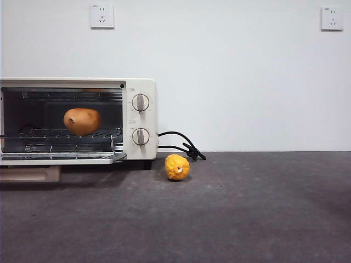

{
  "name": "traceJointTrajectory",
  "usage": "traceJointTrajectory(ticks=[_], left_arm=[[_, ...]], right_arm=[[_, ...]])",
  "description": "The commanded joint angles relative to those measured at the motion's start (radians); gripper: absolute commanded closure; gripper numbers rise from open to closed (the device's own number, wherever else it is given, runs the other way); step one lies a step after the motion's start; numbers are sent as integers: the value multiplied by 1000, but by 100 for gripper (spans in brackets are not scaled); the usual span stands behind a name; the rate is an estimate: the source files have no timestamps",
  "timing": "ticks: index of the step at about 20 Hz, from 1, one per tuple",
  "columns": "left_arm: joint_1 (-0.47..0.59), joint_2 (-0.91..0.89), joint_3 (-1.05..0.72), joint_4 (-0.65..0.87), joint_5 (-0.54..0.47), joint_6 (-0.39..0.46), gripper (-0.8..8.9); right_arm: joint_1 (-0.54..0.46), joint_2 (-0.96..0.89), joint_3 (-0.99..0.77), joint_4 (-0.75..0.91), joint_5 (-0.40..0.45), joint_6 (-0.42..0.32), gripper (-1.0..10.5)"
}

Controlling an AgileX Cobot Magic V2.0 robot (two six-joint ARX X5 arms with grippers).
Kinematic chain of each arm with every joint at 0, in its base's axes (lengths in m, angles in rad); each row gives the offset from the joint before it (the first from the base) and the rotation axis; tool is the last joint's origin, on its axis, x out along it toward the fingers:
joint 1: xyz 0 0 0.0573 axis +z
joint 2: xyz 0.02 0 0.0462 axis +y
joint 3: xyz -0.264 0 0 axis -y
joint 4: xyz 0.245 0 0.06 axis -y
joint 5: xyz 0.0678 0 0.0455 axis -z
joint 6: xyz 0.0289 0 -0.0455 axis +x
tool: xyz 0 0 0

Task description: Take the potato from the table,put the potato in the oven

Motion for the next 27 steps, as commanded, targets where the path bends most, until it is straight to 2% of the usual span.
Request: traceJointTrajectory(ticks=[1,7,12,15,23,27], left_arm=[[-13,31,-8,31,5,-15,822],[-44,55,-5,132,56,-121,822],[-73,60,25,133,61,-132,822],[-75,60,43,133,104,-148,822],[-75,60,71,133,140,-180,822],[-75,60,105,134,211,-189,821]], right_arm=[[0,0,-6,6,21,27,949],[0,0,-6,6,33,38,949],[0,0,-6,6,45,52,949],[0,0,-6,6,51,53,949],[0,0,-6,6,52,53,949],[0,0,-6,7,52,53,949]])
